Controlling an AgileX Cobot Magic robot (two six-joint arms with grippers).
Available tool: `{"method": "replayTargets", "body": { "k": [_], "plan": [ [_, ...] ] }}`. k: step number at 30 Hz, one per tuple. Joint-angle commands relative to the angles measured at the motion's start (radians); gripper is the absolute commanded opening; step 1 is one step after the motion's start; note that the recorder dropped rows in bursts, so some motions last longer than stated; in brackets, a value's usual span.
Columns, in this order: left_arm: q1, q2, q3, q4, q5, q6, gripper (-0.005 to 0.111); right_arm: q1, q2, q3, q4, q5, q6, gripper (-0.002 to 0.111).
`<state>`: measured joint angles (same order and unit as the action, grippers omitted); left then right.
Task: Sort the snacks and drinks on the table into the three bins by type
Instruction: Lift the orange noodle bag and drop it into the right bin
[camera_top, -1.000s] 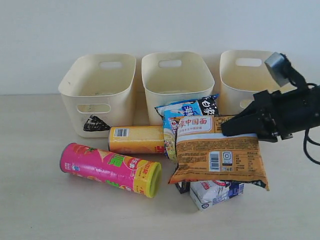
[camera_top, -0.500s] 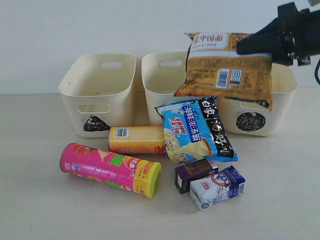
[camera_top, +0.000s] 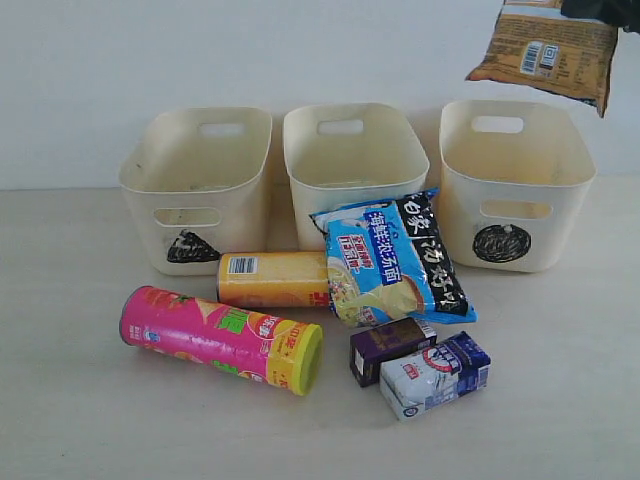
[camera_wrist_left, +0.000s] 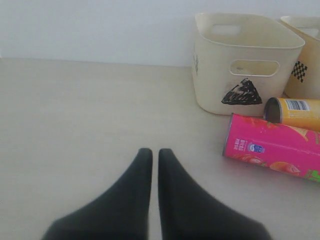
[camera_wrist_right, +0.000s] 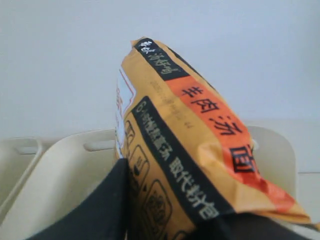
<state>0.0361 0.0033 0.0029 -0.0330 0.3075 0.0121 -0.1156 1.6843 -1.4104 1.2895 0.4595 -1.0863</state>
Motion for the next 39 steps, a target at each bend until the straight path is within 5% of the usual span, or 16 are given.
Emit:
{"method": "replayTargets", "body": {
  "k": [1,5,21,32,39],
  "plan": [
    [0.001,-0.003,-0.003,0.004,0.001,0.007,0.004,-0.002,0.081,-0.008,0.032,-0.121,-0.059,0.0],
    [0.001,-0.003,-0.003,0.004,0.001,0.007,0.004,0.006,0.182,-0.04,0.154,-0.126,-0.188,0.0],
    [0.001,-0.003,-0.003,0.004,0.001,0.007,0.004,0.119,0.394,-0.229,0.144,-0.276,-0.253,0.001],
    [0.001,-0.003,-0.003,0.004,0.001,0.007,0.004,0.119,0.42,-0.229,0.144,-0.28,-0.255,0.069],
    [0.001,-0.003,-0.003,0.004,0.001,0.007,0.004,0.119,0.397,-0.229,0.138,-0.313,-0.275,0.073]
  ]
}}
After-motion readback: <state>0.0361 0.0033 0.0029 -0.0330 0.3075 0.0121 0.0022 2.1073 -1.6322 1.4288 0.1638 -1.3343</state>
